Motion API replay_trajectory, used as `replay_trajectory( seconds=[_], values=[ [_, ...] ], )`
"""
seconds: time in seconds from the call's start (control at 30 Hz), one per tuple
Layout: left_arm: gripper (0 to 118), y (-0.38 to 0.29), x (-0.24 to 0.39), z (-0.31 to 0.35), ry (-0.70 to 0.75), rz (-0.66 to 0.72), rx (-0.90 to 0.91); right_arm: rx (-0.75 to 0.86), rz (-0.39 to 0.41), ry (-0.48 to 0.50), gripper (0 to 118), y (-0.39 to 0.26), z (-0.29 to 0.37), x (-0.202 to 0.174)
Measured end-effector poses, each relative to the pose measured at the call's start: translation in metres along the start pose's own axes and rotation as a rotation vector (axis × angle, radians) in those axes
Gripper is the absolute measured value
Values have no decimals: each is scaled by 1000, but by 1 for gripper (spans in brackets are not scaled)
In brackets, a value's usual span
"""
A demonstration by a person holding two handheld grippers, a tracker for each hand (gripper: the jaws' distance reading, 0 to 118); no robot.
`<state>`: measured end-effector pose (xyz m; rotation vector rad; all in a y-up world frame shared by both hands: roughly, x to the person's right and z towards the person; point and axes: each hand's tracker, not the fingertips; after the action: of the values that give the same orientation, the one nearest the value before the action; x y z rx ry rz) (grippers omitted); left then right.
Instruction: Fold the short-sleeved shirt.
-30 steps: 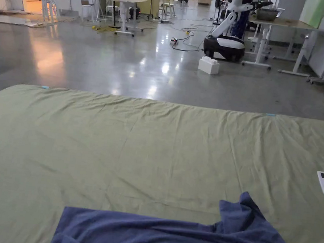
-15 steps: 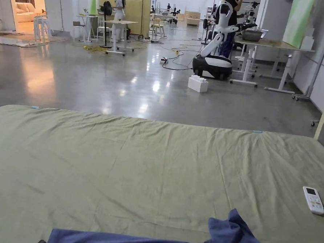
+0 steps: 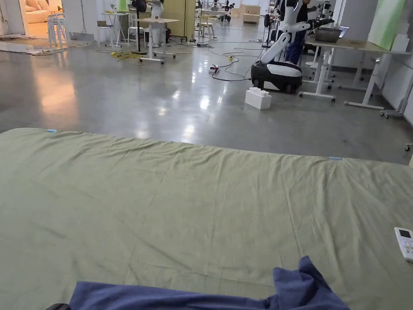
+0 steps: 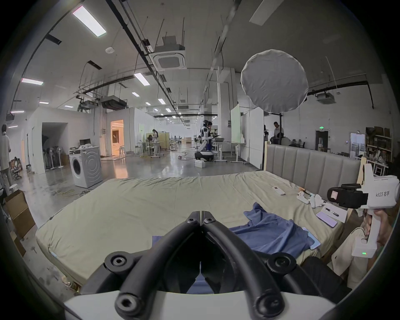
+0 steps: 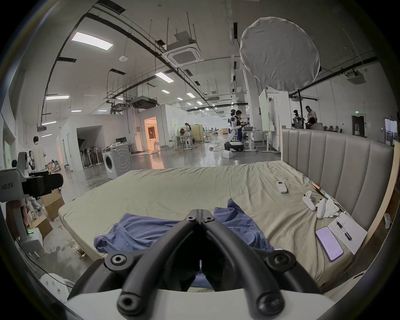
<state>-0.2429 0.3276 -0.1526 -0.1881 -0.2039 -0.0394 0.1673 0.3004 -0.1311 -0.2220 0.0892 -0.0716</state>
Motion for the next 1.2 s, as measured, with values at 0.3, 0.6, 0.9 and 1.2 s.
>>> replay_trajectory(
  seconds=[0.3,0.6,0.9,1.2],
  values=[
    [0,-31,-64,-100,43,102,-261,-118,-48,-5,0,-28,-19,18],
    [64,-93,-137,-298,38,349,-608,-257,-117,-74,0,-56,-41,39],
    [71,-140,-161,-395,118,386,-800,-348,-269,-169,0,-84,-49,71],
    [8,-136,-129,-405,135,226,-874,-374,-253,-152,0,-83,-68,82]
  ],
)
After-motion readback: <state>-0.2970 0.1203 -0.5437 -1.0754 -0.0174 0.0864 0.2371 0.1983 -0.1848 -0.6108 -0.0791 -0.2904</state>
